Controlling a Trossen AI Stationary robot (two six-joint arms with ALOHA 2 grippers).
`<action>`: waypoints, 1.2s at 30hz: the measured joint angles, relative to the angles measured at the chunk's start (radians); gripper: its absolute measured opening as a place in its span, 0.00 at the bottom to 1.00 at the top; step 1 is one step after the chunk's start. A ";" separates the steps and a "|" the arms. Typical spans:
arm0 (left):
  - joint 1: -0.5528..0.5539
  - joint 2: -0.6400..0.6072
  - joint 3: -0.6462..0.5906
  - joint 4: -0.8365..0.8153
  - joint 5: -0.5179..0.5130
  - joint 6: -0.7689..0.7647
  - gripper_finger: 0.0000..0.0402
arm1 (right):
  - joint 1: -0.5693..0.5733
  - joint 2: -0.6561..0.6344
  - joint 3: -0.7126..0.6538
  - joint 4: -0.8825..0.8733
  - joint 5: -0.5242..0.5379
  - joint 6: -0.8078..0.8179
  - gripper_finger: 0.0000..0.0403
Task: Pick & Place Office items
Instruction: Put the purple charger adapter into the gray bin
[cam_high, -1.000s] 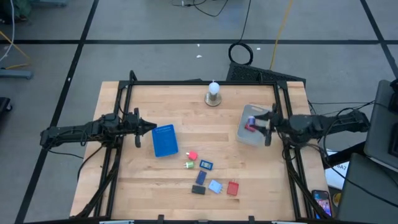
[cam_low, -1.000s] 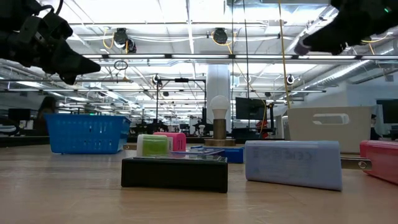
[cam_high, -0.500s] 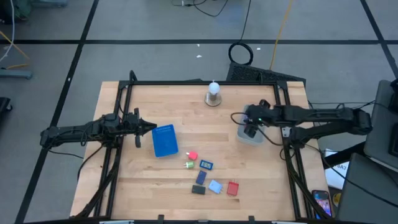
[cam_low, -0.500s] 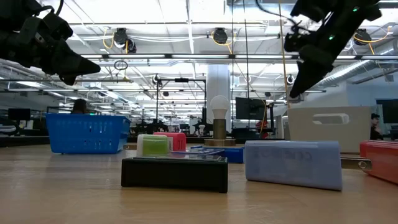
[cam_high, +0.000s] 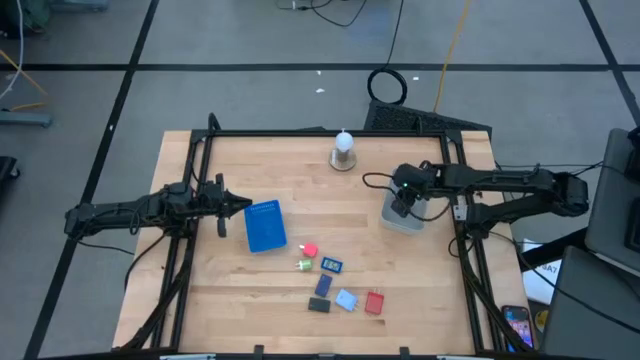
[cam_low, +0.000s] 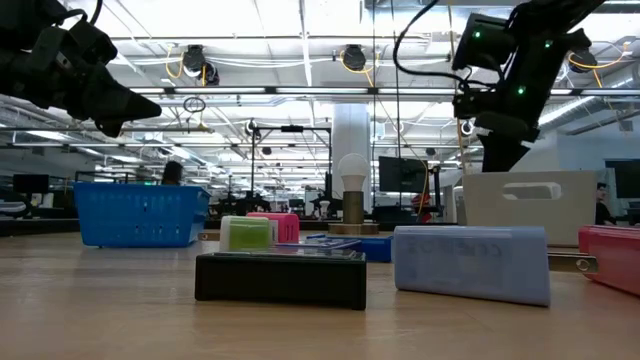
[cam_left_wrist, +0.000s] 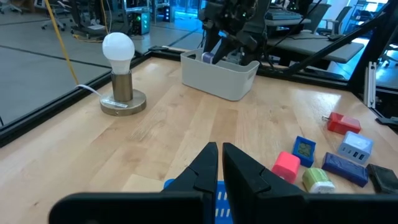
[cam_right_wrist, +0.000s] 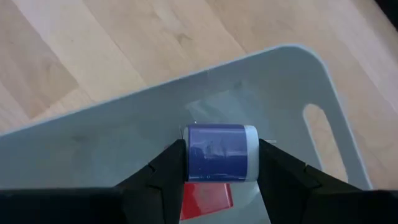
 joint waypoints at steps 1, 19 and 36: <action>0.000 0.000 0.000 0.000 0.004 -0.003 0.06 | 0.000 0.012 0.000 0.000 0.000 0.000 0.38; 0.000 0.000 0.000 -0.009 0.007 -0.026 0.06 | -0.027 0.183 0.000 0.105 0.001 -0.098 0.38; 0.000 0.000 0.000 -0.025 0.007 -0.025 0.06 | -0.038 0.234 -0.001 0.090 -0.002 -0.154 0.45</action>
